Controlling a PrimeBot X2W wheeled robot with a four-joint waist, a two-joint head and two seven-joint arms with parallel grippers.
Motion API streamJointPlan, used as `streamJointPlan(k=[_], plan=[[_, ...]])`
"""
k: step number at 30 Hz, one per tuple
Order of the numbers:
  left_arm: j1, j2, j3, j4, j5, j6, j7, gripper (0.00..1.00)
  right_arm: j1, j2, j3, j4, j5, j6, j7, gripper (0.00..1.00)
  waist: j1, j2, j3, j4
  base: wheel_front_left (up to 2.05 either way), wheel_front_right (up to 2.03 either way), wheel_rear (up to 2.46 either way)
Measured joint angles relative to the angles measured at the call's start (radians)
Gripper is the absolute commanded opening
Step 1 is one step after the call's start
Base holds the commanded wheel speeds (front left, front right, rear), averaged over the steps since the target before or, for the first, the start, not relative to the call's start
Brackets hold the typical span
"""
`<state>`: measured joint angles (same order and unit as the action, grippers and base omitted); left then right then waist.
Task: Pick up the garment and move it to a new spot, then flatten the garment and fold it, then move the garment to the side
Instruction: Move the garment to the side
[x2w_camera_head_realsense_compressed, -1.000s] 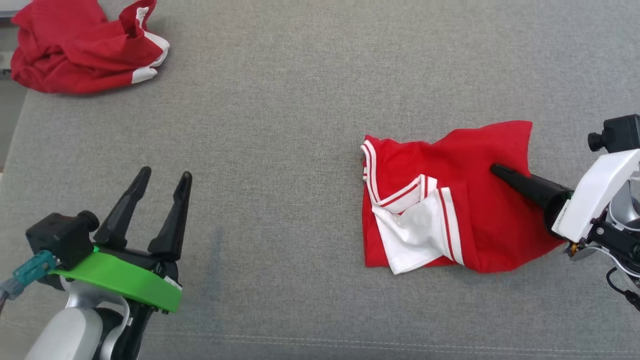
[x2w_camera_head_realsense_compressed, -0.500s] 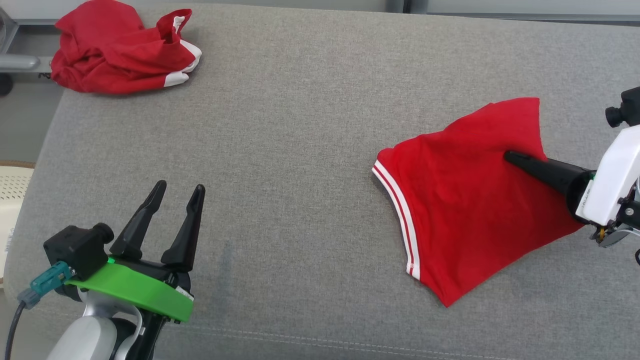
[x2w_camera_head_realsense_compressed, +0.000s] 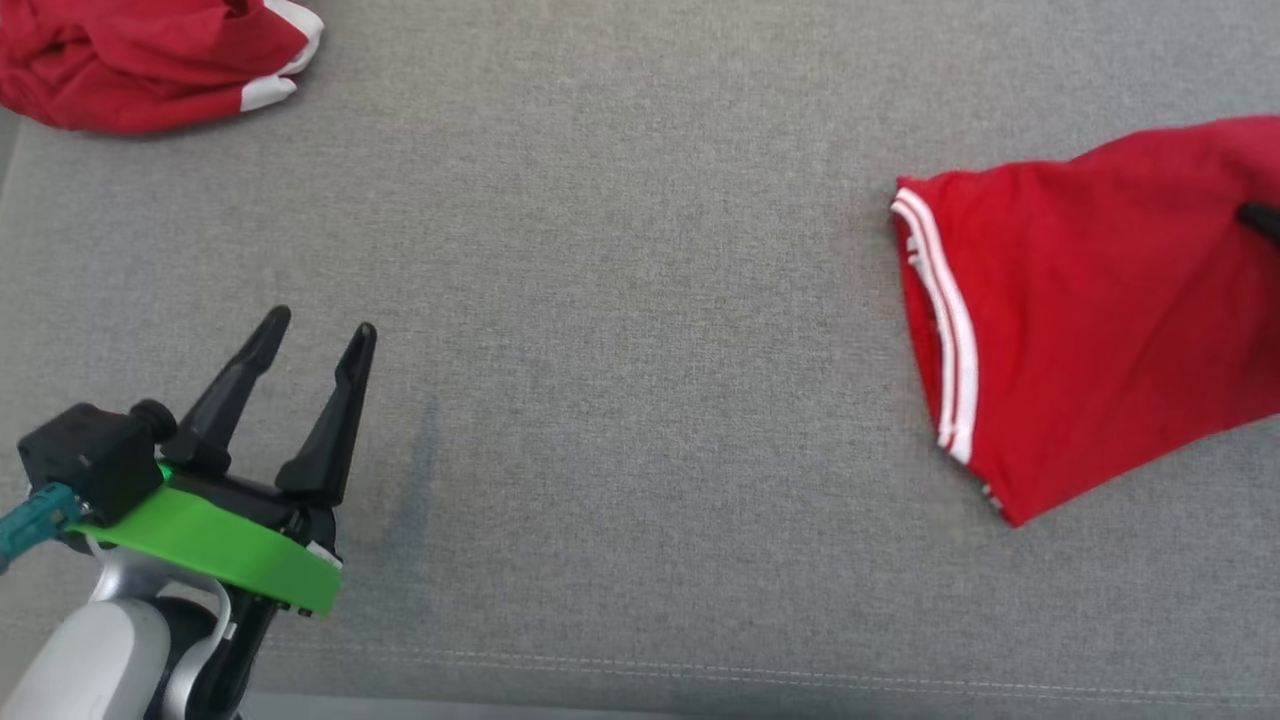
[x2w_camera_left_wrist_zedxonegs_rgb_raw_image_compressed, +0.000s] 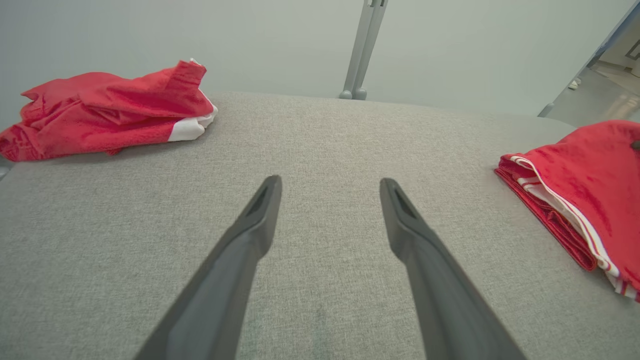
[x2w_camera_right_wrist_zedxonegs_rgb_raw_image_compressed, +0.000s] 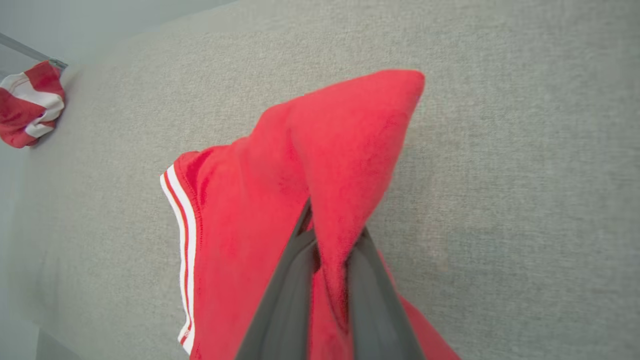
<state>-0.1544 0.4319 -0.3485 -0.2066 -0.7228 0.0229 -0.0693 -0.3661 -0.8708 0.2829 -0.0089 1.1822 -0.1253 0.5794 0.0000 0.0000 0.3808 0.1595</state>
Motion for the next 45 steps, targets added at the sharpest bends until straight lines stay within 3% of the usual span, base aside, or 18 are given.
streamJointPlan(k=[13,28,45], plan=[[-0.095,0.05,0.053,-0.144,0.028,0.032,0.06,1.0,-0.183,-0.085,-0.09,0.196,-0.226,0.0,-0.086,0.0,0.0,0.0,0.161,-0.069,0.0,0.0,0.0],[-0.104,0.058,0.068,-0.198,0.053,0.065,0.112,1.0,-0.348,-0.069,-0.134,0.384,-0.388,0.0,-0.171,0.0,0.0001,0.0,0.325,-0.123,0.0,0.0,0.0],[-0.094,0.064,0.137,-0.258,0.062,0.084,0.133,1.0,-0.459,-0.019,-0.169,0.539,-0.481,0.0,-0.281,0.0,0.0001,0.0,0.345,-0.146,0.0,0.0,0.0]])
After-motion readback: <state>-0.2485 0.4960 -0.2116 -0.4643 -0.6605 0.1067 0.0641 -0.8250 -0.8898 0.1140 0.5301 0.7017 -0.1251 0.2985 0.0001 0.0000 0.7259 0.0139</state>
